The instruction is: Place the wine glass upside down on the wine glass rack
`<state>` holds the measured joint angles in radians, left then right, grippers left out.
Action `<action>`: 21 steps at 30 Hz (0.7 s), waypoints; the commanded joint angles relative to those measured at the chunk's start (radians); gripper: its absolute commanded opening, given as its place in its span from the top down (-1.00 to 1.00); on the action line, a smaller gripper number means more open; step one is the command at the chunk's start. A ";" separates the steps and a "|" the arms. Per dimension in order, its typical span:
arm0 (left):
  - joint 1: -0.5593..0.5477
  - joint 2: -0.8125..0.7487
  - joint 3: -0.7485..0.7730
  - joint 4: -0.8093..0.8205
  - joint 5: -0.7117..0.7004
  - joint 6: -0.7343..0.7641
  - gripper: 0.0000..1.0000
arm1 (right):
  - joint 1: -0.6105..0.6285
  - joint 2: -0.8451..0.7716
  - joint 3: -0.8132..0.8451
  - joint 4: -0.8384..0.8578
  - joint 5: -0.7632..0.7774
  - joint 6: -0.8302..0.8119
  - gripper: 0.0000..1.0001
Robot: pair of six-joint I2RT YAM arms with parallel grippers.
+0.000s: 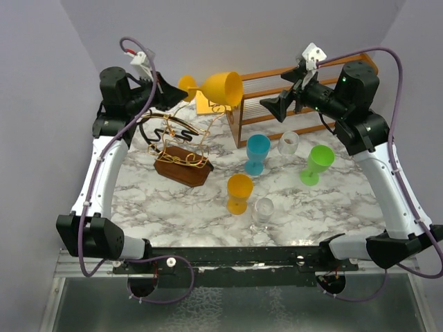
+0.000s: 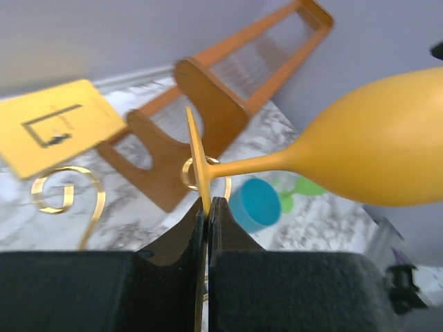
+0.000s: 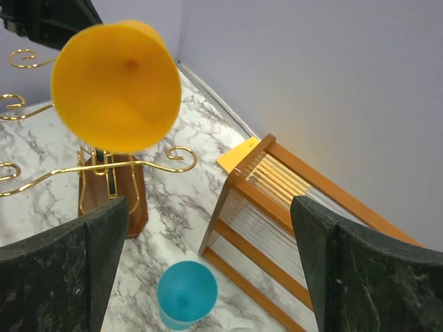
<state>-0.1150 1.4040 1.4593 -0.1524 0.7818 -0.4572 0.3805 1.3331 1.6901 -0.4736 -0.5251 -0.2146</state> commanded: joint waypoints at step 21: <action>0.240 -0.192 0.210 -0.129 -0.981 0.764 1.00 | 0.001 -0.085 -0.348 0.025 -0.286 -0.227 -0.99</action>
<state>0.1188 1.1877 1.6276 -0.3473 0.0299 0.1131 0.3805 1.2804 1.3842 -0.4938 -0.7086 -0.4229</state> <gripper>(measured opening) 0.020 0.994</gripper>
